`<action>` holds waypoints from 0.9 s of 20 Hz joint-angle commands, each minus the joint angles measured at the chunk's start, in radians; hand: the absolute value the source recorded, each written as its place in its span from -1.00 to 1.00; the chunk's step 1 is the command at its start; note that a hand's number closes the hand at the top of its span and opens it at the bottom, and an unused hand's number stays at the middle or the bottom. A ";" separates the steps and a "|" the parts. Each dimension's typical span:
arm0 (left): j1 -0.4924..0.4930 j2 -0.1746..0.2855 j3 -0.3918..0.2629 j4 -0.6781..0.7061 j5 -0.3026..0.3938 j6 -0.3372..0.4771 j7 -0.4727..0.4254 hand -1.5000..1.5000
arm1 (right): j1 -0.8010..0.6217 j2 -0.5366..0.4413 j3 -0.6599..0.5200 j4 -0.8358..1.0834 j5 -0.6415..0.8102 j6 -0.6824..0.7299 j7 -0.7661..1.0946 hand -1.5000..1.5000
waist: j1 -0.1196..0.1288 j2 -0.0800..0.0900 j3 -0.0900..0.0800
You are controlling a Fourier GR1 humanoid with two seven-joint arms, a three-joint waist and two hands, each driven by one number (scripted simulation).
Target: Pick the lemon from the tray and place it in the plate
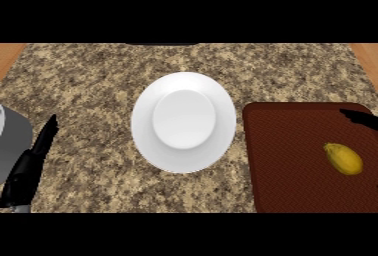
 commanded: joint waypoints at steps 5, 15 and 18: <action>-0.025 -0.037 0.008 -0.019 -0.027 -0.009 0.054 0.00 | -0.028 0.024 0.058 0.065 0.077 0.049 -0.101 -1.00 | -0.006 -0.001 0.000; -0.037 -0.028 0.060 0.024 -0.036 -0.059 0.005 0.00 | -0.052 0.064 0.105 0.231 0.172 -0.051 -0.239 -1.00 | -0.003 0.000 0.000; 0.045 -0.044 0.057 -0.029 -0.020 -0.070 -0.021 0.00 | -0.042 0.094 0.082 0.163 0.107 -0.033 -0.208 1.00 | -0.005 -0.003 -0.001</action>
